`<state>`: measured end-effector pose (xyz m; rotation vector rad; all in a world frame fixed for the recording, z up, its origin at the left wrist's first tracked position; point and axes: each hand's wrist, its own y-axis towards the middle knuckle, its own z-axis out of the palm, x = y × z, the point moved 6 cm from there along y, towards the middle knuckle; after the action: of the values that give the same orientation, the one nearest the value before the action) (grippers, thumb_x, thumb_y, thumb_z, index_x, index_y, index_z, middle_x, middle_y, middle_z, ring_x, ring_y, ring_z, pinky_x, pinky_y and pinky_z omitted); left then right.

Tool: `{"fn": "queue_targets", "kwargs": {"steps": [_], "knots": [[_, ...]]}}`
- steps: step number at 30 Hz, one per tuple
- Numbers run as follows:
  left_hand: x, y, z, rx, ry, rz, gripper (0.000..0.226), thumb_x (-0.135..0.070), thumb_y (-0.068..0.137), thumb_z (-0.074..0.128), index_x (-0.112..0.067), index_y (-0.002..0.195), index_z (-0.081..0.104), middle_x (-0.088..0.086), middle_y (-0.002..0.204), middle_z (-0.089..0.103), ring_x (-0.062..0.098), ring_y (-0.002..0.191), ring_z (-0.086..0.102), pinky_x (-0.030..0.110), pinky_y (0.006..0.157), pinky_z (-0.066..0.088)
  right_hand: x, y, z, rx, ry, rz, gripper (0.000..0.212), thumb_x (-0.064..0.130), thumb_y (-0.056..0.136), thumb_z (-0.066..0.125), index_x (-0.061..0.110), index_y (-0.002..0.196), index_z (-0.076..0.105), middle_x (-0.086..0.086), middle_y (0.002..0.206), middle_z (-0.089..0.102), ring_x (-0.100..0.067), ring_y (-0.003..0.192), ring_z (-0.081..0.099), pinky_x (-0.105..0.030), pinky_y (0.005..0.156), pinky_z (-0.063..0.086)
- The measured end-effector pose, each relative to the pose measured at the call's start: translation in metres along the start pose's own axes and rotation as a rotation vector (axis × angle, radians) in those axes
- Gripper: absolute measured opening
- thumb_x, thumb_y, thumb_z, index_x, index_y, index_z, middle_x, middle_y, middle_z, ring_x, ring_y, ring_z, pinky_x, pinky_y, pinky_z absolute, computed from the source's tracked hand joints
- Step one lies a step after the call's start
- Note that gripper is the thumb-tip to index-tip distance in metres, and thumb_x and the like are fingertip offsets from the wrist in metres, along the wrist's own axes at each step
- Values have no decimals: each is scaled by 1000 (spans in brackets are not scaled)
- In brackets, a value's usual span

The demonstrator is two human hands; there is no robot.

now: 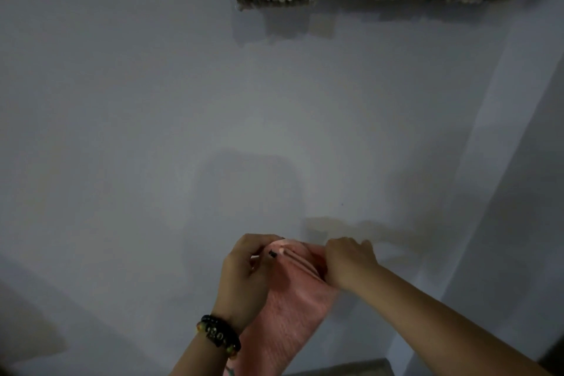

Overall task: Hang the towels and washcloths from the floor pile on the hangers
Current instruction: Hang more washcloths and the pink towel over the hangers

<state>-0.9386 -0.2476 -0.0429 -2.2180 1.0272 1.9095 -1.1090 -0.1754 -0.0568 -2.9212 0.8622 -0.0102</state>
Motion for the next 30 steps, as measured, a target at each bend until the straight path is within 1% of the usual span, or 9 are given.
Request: {"fn": "queue_targets", "kwargs": {"steps": [5,8,10,13,16,19,21,24,30], "knots": [[6,-4,-1,-17,101,41,44,9,85,57,-34,88,68,-12,94,69,0,89,63,11,75,47,3,7,4,-13,47,-24,24,17,89,49,9,109,61,-11,116,59,-28,110,54,-33,88,40],[12,-3,-9,-13,227,93,53,12,81,55,-40,87,61,-12,94,65,-3,89,60,6,74,45,-8,12,-6,-48,384,-19,29,35,85,61,14,64,58,-4,68,58,-18,66,57,-22,53,38],[18,-5,-13,16,246,70,51,13,80,54,-38,89,58,-12,93,65,-2,87,59,7,70,45,-20,16,-10,-57,546,8,28,25,82,61,14,57,51,-1,59,53,-12,54,48,-22,44,30],[19,-13,-10,80,247,91,49,8,83,51,-36,104,47,-11,96,60,3,85,59,16,68,49,-38,20,-11,-103,600,-5,12,12,81,59,18,75,51,-1,75,59,-13,63,52,-24,52,36],[11,-17,-7,157,329,254,39,-9,86,44,-40,109,42,-15,108,53,2,86,57,23,71,49,-43,19,-12,-97,594,-179,33,-2,78,57,28,67,49,8,70,58,-15,68,57,-25,61,43],[4,-14,-2,277,494,412,38,-13,80,34,-35,108,47,-12,114,51,10,91,60,29,74,52,-39,13,-7,21,408,-349,39,-9,75,51,26,67,65,10,74,63,-13,76,62,-14,65,41],[4,-12,1,339,604,480,42,-12,75,33,-34,106,50,-8,110,56,13,88,62,28,72,52,-32,8,-4,75,247,-424,34,-5,81,52,19,87,75,14,82,60,-12,83,61,-8,66,36],[8,-10,0,375,652,500,40,-12,73,32,-34,99,53,-8,102,58,14,78,62,27,67,52,-27,0,-6,101,96,-470,31,8,90,49,24,103,73,8,91,48,-20,92,54,-19,74,35],[17,-8,-16,319,534,422,26,-5,79,41,-28,81,53,-12,92,56,10,74,60,33,62,51,-34,-16,-10,28,-11,-511,20,35,87,49,21,80,62,5,106,43,-14,106,38,-33,95,29]]}}
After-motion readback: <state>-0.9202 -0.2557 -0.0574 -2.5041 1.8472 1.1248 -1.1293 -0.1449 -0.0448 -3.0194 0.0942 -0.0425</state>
